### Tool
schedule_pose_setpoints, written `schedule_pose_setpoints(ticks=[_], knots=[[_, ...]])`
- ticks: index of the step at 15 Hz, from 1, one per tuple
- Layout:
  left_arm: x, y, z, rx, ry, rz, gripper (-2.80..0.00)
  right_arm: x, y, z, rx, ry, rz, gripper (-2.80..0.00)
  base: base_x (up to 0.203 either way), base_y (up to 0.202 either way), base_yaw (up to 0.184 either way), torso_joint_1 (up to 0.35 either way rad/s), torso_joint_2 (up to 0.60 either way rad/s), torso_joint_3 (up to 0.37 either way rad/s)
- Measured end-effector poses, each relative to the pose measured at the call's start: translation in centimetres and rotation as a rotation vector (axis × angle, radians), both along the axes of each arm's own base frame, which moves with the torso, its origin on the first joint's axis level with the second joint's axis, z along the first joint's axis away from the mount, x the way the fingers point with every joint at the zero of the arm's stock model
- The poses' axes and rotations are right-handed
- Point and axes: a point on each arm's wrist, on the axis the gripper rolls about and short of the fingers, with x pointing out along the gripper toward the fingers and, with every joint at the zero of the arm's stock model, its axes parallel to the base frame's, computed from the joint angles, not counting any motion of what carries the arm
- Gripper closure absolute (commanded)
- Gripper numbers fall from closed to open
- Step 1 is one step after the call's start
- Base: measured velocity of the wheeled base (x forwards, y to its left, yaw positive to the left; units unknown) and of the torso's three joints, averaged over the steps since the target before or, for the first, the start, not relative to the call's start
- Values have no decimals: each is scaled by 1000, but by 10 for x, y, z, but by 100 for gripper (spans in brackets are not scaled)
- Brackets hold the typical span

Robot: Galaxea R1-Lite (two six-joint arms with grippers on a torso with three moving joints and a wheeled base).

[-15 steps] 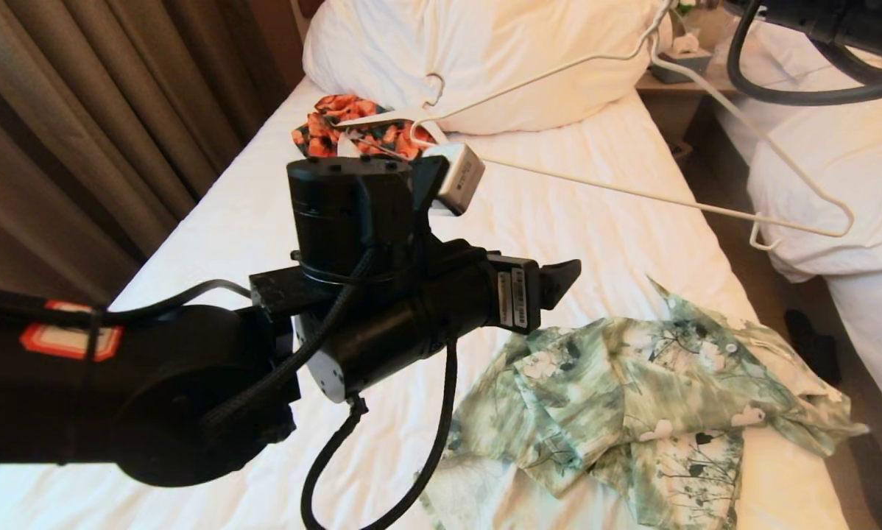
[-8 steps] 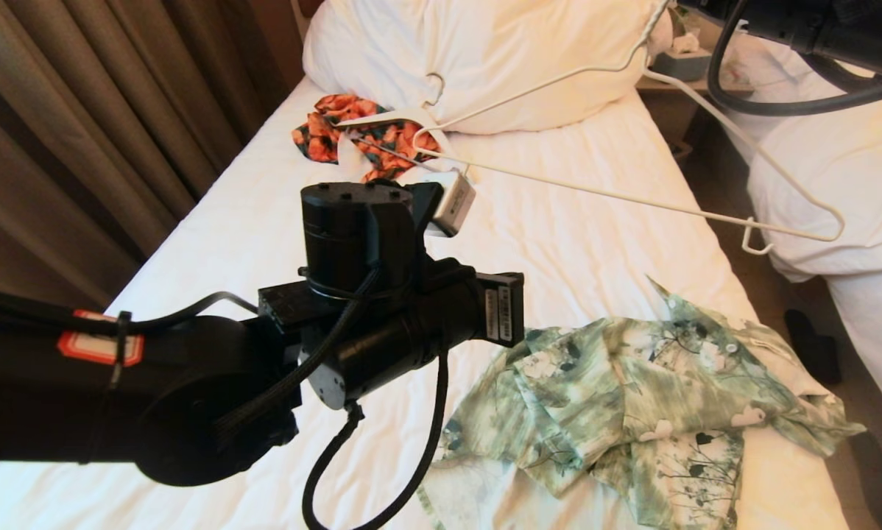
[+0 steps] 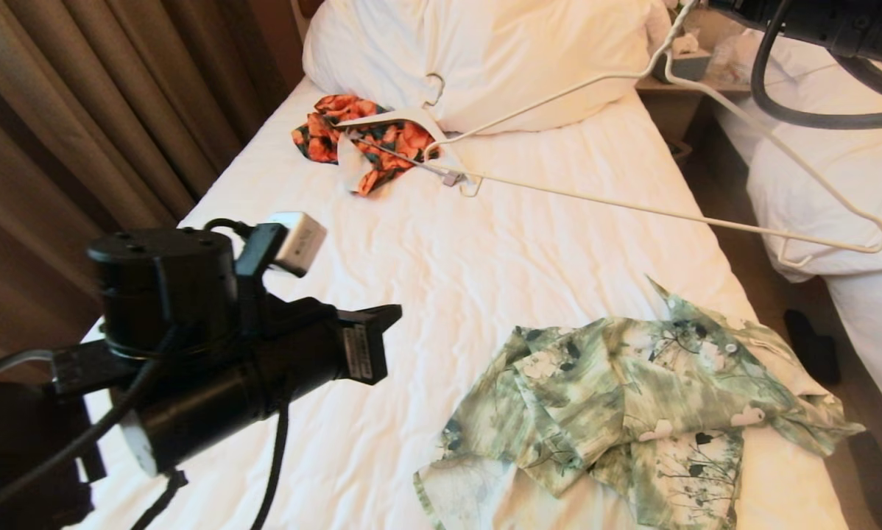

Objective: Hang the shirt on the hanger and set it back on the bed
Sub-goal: Place the hanger on the bed

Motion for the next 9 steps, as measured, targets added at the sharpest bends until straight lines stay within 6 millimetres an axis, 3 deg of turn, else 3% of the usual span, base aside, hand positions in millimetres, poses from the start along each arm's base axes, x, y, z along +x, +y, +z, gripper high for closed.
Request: schedule_pose_setpoints(ticks=[6,9], knots=[[-29,79,7,-30,-72,277,0,-19,-8,-2,-28,1,-9,0,0,0,0,0,0,0],[-50,108,11,0,-107,423,0,-23,-10,-4,-31,8,-10,0,0,0,0,0,0,0]])
